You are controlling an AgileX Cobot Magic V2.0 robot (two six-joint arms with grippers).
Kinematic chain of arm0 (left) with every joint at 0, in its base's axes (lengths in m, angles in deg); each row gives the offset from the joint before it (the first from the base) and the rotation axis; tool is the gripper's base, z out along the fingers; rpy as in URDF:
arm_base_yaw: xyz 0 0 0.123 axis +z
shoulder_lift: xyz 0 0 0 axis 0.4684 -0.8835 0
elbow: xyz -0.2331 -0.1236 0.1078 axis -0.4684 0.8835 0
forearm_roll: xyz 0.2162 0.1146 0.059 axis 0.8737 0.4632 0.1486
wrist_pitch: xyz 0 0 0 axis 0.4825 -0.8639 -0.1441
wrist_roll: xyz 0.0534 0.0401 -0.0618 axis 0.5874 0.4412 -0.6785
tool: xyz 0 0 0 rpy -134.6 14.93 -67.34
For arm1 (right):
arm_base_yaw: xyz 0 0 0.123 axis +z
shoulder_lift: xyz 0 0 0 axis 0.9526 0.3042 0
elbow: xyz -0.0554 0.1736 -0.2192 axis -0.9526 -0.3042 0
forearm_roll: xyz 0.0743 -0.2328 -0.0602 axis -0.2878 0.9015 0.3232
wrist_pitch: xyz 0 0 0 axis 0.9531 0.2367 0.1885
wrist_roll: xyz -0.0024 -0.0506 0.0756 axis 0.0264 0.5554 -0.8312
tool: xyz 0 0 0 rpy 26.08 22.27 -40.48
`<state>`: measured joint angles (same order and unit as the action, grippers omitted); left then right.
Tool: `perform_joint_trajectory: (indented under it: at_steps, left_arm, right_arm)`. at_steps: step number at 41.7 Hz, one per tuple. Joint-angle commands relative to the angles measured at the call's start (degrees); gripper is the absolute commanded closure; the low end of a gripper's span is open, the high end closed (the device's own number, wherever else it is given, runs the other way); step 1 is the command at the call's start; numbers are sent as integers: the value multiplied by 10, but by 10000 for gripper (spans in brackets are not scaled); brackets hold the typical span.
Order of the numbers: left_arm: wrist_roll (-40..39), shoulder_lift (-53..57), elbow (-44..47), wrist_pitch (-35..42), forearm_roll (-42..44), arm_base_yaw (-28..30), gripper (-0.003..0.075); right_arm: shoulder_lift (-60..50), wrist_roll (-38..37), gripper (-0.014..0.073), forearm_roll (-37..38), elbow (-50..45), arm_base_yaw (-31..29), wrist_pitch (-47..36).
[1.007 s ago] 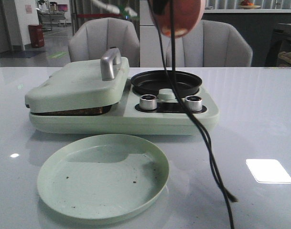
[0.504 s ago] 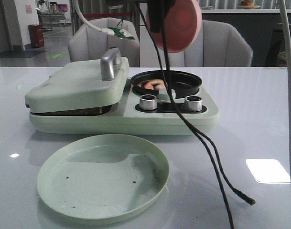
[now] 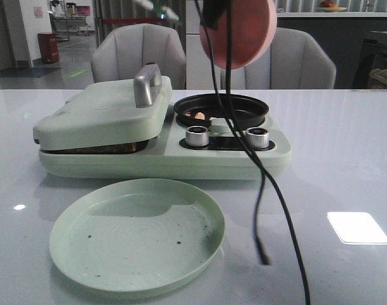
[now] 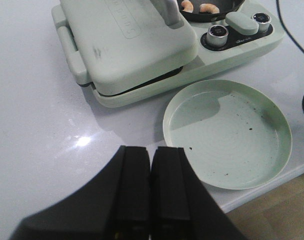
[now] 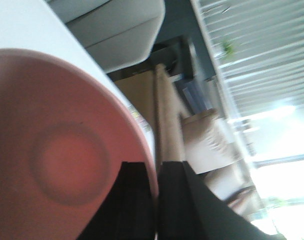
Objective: Make breakfast with bread and shrimp
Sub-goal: 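Lower the empty pink bowl back onto the table and release it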
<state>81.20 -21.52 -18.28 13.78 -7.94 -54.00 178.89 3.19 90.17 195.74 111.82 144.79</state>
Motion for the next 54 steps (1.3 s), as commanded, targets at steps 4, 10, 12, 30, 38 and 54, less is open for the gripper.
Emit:
perform_joint_trajectory:
  at_steps: [4,10,12,30,38,54]
  left_arm:
    - [-4,0,-17,44,5,-3,619]
    - [-4,0,-17,45,5,-3,619]
    - [-4,0,-17,45,5,-3,619]
    - [-4,0,-17,47,5,-3,619]
    - [-4,0,-17,47,5,-3,619]
    - [-4,0,-17,45,-1,-3,619]
  right_arm:
    - [-177,9,540,-221,-33,-61,67]
    - [-287,20,540,-378,-156,-151,16]
    - [-317,23,540,-412,-197,-181,-4]
    - [-427,142,540,-734,-530,-484,-247]
    - [-372,257,540,-894,-582,-532,-316]
    - [-280,274,347,-910,-585,-532,-359]
